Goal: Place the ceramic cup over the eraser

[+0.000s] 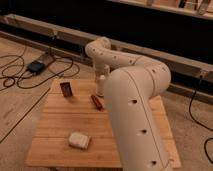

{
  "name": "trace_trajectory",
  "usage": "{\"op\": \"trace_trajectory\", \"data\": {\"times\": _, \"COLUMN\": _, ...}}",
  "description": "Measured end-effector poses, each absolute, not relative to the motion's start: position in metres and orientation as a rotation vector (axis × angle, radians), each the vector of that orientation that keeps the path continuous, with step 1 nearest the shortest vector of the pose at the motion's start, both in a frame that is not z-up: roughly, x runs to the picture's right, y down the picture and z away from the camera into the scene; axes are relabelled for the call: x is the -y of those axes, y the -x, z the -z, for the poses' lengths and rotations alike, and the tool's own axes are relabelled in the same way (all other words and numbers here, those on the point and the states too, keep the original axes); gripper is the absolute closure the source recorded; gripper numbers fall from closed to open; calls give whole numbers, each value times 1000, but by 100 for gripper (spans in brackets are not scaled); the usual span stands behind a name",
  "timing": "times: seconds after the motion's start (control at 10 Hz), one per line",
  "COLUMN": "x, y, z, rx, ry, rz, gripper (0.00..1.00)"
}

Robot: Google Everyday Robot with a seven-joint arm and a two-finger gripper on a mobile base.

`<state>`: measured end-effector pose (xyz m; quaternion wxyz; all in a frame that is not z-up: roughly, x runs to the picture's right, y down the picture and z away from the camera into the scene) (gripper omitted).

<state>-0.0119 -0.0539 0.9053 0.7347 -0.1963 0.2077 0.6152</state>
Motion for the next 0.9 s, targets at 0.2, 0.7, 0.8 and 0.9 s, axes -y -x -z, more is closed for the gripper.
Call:
{"op": "trace_trajectory", "data": {"times": 0.2, "x": 61, "y": 20, "z": -884, "rx": -425, "ry": 423, "rz": -1319, "gripper": 100}}
{"op": "trace_trajectory", "data": {"times": 0.7, "x": 65, "y": 56, "z": -813, "rx": -326, "ry": 414, "rz": -1201, "gripper": 100}}
{"op": "trace_trajectory", "data": {"times": 0.8, "x": 65, "y": 65, "z": -800, "rx": -302, "ry": 413, "rz": -1176, "gripper": 100}}
{"op": "trace_trajectory", "data": {"times": 0.9, "x": 65, "y": 76, "z": -782, "rx": -269, "ry": 411, "rz": -1141, "gripper": 100}}
